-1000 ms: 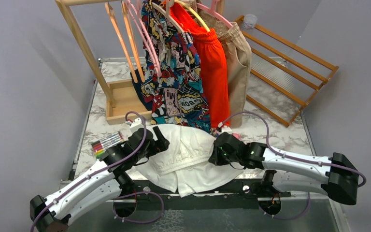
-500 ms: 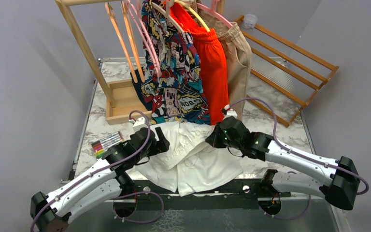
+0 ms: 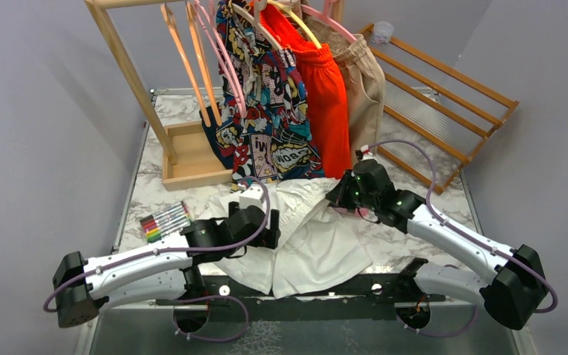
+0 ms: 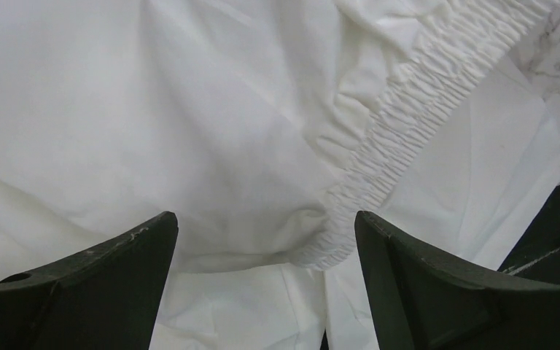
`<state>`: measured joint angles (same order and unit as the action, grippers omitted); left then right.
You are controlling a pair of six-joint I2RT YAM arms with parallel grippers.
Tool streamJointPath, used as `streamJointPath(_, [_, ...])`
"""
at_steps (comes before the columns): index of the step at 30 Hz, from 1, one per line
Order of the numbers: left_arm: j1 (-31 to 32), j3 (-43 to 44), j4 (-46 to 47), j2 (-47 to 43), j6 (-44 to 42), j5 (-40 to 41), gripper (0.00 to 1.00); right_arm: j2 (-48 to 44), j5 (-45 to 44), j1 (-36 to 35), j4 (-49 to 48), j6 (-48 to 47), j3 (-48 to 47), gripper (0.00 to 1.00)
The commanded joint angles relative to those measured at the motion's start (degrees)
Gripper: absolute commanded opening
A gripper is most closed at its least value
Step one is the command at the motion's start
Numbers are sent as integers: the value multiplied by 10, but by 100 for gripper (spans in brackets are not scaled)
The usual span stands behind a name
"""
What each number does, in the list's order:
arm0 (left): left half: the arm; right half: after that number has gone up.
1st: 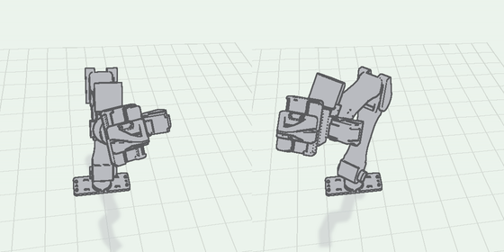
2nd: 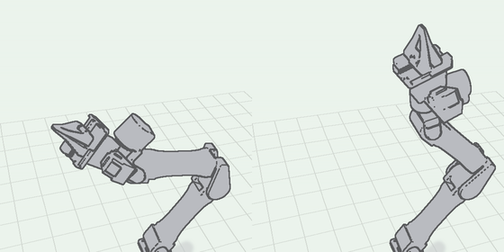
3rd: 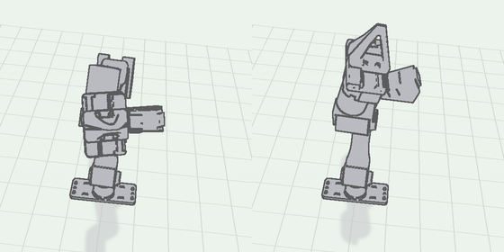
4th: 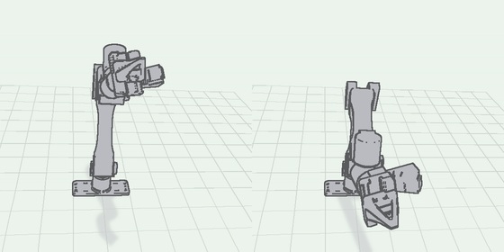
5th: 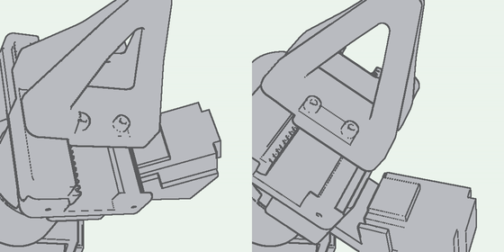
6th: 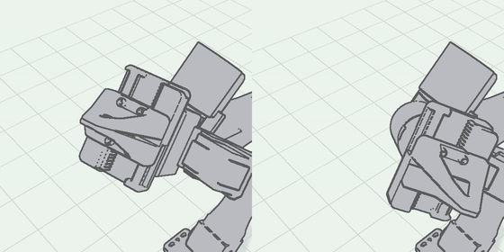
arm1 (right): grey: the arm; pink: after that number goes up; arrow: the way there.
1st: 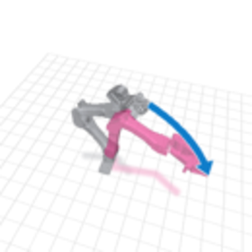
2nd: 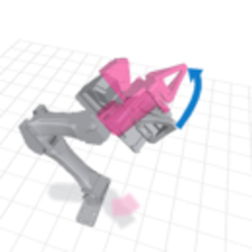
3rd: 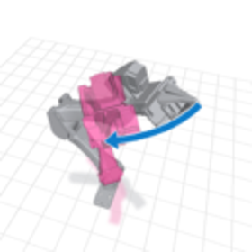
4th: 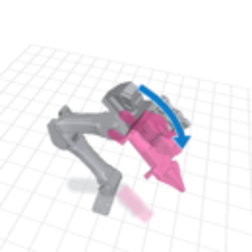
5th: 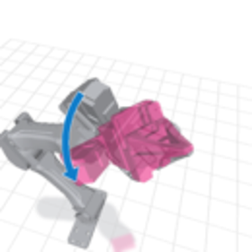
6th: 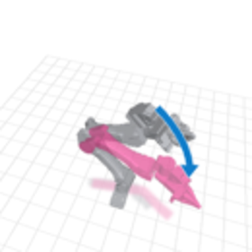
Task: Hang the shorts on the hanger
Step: Adjust the shorts at the center of the board.
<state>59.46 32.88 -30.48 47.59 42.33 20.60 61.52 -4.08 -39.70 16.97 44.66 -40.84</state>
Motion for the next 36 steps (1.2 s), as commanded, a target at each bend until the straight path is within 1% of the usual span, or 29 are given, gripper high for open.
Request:
streamJointPath(1, [113,54,6,53,-26,116,94,9,34,14,-25,-13,-8,1])
streamJointPath(4, [177,82,-24,102,-16,183,96,11,40,15,-27,-16,-6,1])
streamJointPath(7, [206,99,-48,141,-2,212,97,12,46,17,-30,-17,-3,1])
streamJointPath(10, [213,98,-61,168,14,228,98,11,50,18,-31,-18,-2,1])
streamJointPath(16, [227,95,-121,225,72,270,99,2,54,19,-27,-24,-2,1])
streamJointPath(28, [258,111,-128,300,106,273,99,3,63,20,-27,-26,1,1])
streamJointPath(30, [259,109,-131,302,115,270,97,5,66,20,-27,-26,0,1])
streamJointPath(32, [260,108,-136,301,124,273,93,4,68,20,-27,-27,0,1])
streamJointPath(34, [260,107,-141,292,131,281,85,4,68,20,-27,-27,-1,1])
streamJointPath(36, [260,104,-152,280,145,297,74,2,70,20,-25,-28,-1,1])
